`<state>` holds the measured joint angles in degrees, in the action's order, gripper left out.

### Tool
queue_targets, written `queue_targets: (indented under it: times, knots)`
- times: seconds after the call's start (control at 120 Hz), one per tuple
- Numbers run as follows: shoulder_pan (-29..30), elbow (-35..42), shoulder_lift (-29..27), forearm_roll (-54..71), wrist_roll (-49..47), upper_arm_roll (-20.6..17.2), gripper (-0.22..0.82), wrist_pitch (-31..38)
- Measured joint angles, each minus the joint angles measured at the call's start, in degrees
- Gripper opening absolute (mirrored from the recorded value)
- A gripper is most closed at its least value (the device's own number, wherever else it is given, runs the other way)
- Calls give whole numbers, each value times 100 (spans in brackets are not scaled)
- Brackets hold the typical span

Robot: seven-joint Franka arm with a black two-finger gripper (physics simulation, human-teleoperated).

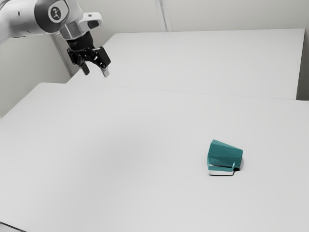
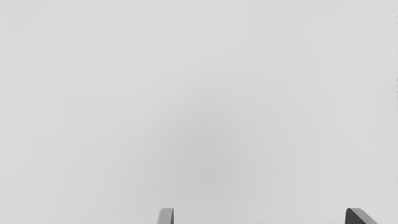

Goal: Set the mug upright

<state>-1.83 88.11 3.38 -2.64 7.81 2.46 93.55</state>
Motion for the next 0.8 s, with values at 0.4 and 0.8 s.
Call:
queue_targets:
  times: [0.4,0.8]
  knots:
    - [42,274,-36,-465,25,-31,60,0]
    - [140,1908,-125,-2590,126,-719,60,1441]
